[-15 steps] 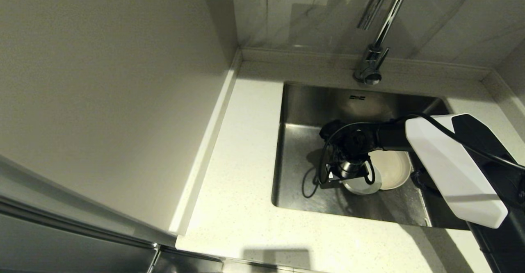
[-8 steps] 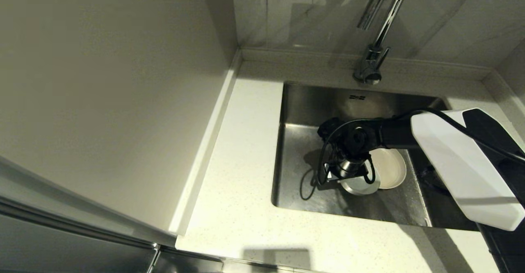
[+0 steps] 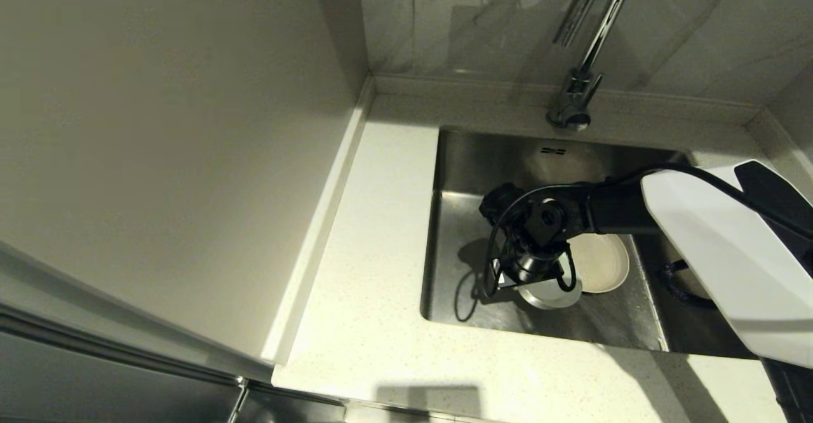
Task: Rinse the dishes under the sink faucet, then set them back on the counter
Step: Put a bowl into the sink, then turn on the faucet
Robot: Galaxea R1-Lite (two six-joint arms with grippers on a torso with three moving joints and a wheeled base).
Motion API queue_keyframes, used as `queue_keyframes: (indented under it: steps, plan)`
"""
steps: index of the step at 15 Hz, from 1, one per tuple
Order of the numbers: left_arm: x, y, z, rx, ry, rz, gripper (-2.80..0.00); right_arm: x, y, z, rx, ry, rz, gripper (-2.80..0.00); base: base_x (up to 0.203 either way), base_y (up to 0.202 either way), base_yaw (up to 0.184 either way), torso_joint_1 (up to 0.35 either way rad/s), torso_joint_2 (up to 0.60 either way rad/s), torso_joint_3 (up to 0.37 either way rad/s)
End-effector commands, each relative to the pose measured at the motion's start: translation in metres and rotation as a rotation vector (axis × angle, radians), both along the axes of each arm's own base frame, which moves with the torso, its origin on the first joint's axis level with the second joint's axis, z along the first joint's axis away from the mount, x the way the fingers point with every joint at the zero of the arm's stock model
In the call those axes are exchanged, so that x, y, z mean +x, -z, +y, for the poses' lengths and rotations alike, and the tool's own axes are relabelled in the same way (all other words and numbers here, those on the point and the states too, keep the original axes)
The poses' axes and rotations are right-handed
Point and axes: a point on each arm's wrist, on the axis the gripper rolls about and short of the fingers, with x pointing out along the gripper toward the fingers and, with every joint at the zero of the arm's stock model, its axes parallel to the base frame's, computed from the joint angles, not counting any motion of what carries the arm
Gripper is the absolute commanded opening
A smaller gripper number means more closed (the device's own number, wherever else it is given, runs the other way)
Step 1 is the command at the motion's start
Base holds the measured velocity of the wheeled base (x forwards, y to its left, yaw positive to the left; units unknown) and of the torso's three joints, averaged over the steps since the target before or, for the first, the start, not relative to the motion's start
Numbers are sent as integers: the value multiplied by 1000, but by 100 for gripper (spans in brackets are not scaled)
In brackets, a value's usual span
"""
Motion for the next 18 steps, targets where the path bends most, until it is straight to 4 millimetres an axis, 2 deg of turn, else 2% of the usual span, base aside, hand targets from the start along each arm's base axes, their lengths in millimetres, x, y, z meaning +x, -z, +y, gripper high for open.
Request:
queue_keyframes:
  steps: [1,2,3,6,8,10,13,15,16,17,18]
  plan:
    - [0,0,0,-1,-1,-3,-280,0,9,4,-9,-4,18,-280,0,0,0,0,0,0]
    - [0,0,0,-1,-1,-3,-280,0,11,5,-11,-6,22,-280,0,0,0,0,0,0]
    - [0,0,0,-1,-1,-3,-280,1,13,7,-12,-10,21,0,0,0,0,0,0,0]
    - [0,0,0,-1,-1,-3,-280,3,14,7,-10,10,12,0,0,0,0,0,0,0]
    - [0,0,0,-1,-1,-3,-280,0,0,4,-25,34,-27,0,0,0,0,0,0,0]
    - [0,0,0,-1,-1,-3,-280,-15,-41,-4,-1,41,-101,0,0,0,0,0,0,0]
    - [0,0,0,-1,-1,-3,-280,-70,-119,-31,53,45,-223,0,0,0,0,0,0,0]
    - [0,0,0,-1,-1,-3,-280,-112,-162,-59,75,74,-303,0,0,0,0,0,0,0]
    - [0,0,0,-1,-1,-3,-280,-126,-177,-80,74,123,-337,0,0,0,0,0,0,0]
    - [0,0,0,-1,-1,-3,-280,-130,-187,-103,64,195,-362,0,0,0,0,0,0,0]
    - [0,0,0,-1,-1,-3,-280,-129,-193,-119,54,246,-382,-280,0,0,0,0,0,0]
